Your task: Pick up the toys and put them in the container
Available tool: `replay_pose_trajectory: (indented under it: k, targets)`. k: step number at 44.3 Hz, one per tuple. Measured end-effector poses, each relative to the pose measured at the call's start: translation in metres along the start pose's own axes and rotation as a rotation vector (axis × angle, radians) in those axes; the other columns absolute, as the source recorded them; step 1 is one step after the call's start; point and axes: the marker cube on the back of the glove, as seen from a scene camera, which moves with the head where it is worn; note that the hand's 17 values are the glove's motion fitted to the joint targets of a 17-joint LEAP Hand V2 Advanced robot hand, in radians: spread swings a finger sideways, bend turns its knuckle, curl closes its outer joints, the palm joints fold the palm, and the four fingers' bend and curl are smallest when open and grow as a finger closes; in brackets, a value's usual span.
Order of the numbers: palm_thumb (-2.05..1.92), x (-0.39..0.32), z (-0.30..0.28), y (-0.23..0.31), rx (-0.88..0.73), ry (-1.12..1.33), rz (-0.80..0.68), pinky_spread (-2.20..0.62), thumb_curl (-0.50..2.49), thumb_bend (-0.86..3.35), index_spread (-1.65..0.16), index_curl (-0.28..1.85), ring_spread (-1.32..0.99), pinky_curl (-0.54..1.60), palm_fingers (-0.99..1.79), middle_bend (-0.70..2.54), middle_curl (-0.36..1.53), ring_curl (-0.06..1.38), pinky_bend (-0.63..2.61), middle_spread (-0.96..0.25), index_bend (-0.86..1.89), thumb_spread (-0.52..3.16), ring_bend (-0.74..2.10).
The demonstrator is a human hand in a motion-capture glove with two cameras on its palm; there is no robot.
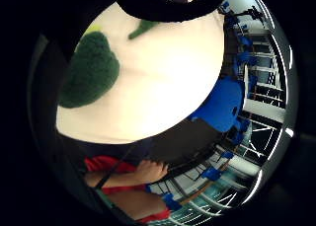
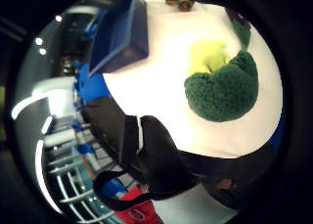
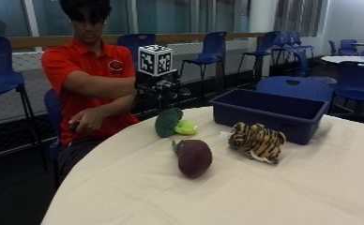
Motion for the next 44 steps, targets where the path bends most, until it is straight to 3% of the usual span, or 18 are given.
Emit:
replay_pose_trajectory:
  k: [7, 14, 32, 44]
  targets:
    - [-0.08, 0.004, -0.002, 0.001, 0.014, -0.042, -0.018, 0.04, 0.04, -0.05, -0.24, 0.12, -0.01, 0.16, -0.11, 0.14, 0.06, 0.0, 0.52, -0.07, 0.23, 0.77, 0.12]
    - [-0.08, 0.006, 0.002, 0.001, 0.024, -0.088, -0.051, 0.05, 0.08, -0.06, -0.29, 0.17, -0.01, 0.2, -0.14, 0.14, 0.1, 0.02, 0.56, -0.08, 0.24, 0.97, 0.14]
    - [-0.1, -0.012, 0.034, -0.03, -0.016, -0.061, -0.066, 0.07, 0.13, -0.07, -0.33, 0.25, -0.02, 0.27, -0.15, 0.13, 0.16, 0.06, 0.64, -0.09, 0.17, 1.09, 0.15]
    - [-0.09, -0.014, 0.079, -0.037, -0.173, 0.066, 0.026, 0.11, 0.15, -0.07, -0.33, 0.25, 0.01, 0.38, -0.21, 0.08, 0.15, 0.05, 1.0, -0.07, 0.13, 1.07, 0.1]
